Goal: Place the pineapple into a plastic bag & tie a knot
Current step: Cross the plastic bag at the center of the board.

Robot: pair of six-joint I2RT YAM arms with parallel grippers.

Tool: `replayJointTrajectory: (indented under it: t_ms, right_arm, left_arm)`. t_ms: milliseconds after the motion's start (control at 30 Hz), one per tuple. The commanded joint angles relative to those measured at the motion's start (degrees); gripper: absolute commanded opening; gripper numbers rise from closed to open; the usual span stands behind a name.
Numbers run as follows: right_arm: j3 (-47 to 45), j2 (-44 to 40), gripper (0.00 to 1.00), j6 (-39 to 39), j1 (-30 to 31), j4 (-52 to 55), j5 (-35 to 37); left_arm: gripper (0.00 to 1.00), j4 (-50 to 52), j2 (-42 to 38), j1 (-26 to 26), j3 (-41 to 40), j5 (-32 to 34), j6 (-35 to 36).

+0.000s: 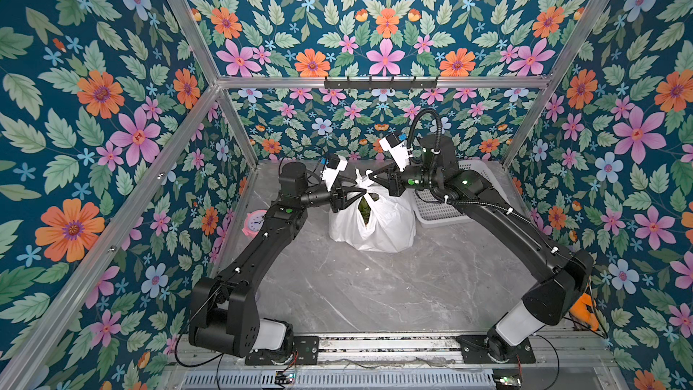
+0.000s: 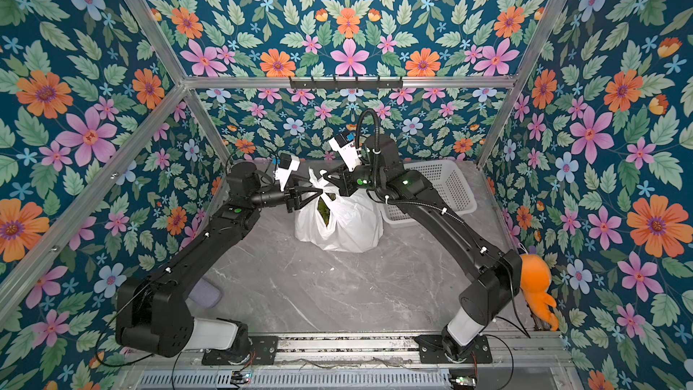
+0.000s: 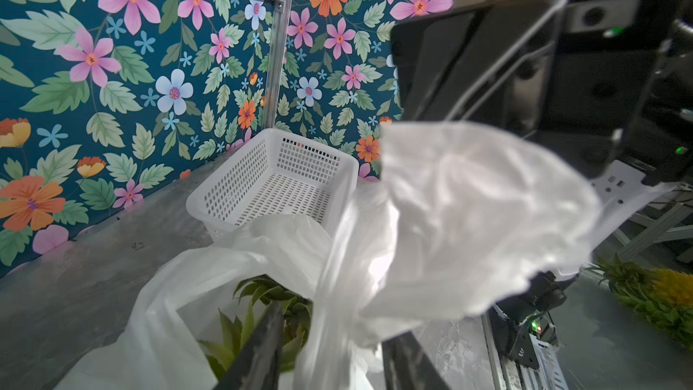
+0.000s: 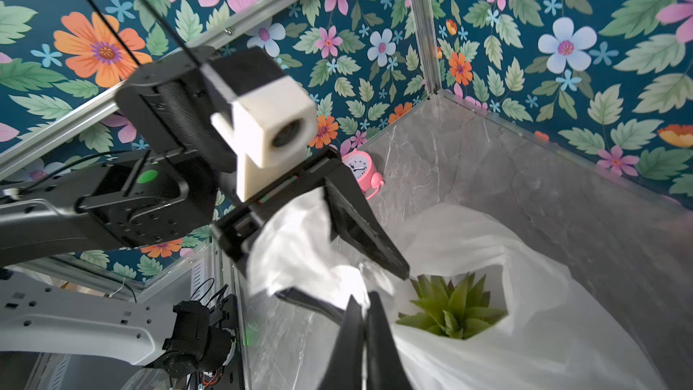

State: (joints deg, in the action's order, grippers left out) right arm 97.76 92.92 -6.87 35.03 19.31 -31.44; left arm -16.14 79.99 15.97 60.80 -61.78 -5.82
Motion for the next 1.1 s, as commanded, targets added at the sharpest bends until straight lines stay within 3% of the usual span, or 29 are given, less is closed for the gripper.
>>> replayJointTrajectory:
  t_ms: [0,133,433,1067]
  right_arm:
    - [-0.7,-0.9,0.00,1.2,0.0,-0.9,-0.7]
    - [-1.2,-1.7,0.00,1.5,0.0,-1.5,-3.3]
    - [-4.9,-2.3,0.00,4.6,0.7,-1.3,-10.4]
    - [-10.1,-1.0,0.00,19.1,1.8,-0.9,-7.9]
  left_arm:
    - [0.43,-2.9,0.3,-0.1,0.3,-0.1,-1.4]
    - [0.42,-3.4,0.5,-0.1,0.4,-0.6,-1.5]
    - [0.10,-4.2,0.6,-0.1,-0.3,-2.5,-1.4]
    - [0.26,0.7,-0.2,-1.1,0.1,-6.7,2.2]
